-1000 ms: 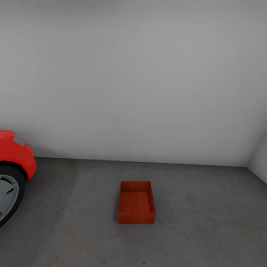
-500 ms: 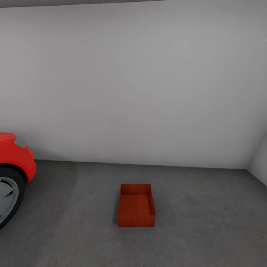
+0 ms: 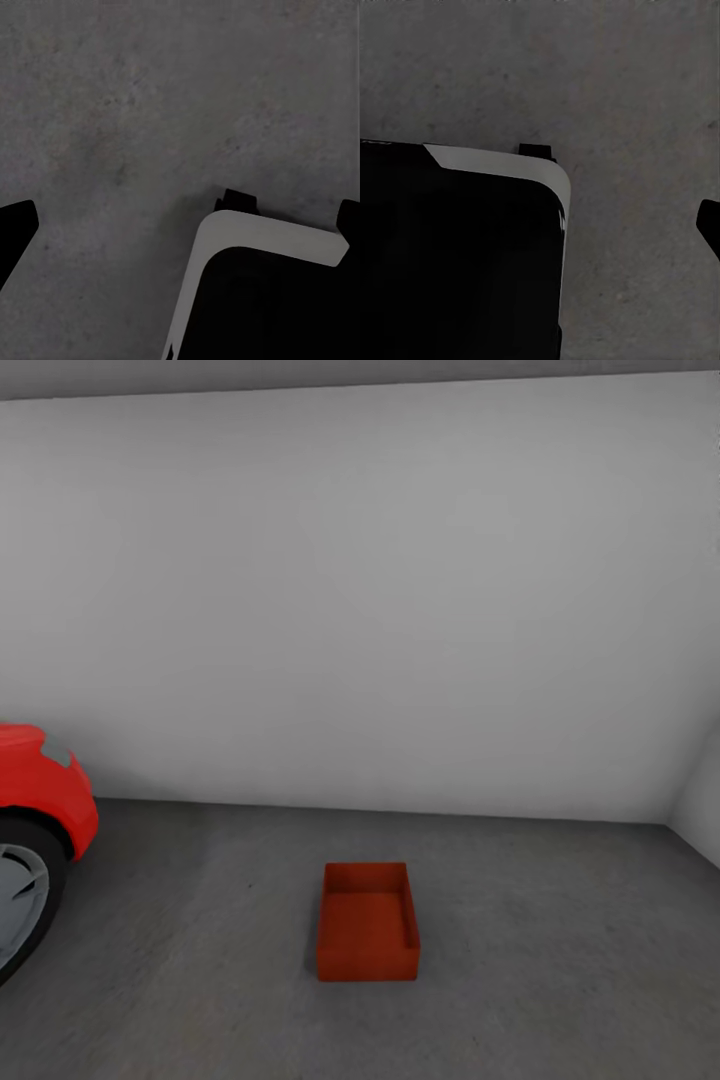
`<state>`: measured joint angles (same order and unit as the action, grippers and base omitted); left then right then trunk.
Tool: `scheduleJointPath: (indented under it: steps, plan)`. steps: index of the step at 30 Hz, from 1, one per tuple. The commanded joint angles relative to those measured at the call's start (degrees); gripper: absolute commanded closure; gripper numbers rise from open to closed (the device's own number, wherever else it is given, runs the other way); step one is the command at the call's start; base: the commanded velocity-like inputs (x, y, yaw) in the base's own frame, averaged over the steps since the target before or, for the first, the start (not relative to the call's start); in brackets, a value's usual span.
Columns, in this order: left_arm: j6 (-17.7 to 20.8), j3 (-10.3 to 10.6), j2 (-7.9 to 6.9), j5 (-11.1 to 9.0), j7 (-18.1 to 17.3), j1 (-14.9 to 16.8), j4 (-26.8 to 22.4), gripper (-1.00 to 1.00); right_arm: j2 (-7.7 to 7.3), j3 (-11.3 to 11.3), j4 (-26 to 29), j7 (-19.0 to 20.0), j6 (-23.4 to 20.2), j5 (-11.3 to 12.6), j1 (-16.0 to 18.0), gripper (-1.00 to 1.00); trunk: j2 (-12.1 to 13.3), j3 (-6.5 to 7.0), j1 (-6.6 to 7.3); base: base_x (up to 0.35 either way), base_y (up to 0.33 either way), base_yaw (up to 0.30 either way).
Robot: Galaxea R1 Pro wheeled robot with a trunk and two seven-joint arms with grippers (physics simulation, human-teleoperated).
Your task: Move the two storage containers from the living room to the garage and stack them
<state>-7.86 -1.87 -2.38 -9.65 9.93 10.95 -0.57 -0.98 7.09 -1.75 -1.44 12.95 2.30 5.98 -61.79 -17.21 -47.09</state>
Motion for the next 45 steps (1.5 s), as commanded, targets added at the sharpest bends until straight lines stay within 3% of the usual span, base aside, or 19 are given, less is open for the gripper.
scheduleJointPath:
  steps: [1, 33, 45]
  plan:
    - [-0.23, -0.15, 0.01, -0.28, 0.0, 0.04, 0.05, -1.0, 0.01, 0.47, -0.19, -0.15, 0.32, 0.24, 0.08, -1.0, -0.04, 0.03, 0.0, 0.0, 0.0, 0.0]
    - [-0.23, -0.15, 0.01, -0.28, 0.0, 0.04, 0.05, -1.0, 0.02, 0.47, -0.19, -0.23, 0.43, 0.23, 0.08, -1.0, -0.04, 2.99, 0.0, 0.0, 0.0, 0.0]
    - [-0.23, -0.15, 0.01, -0.28, 0.0, 0.03, 0.05, -1.0, 0.02, 0.55, -0.12, -0.2, 0.24, 0.04, 0.08, -1.0, -0.04, 3.24, 0.0, 0.0, 0.0, 0.0]
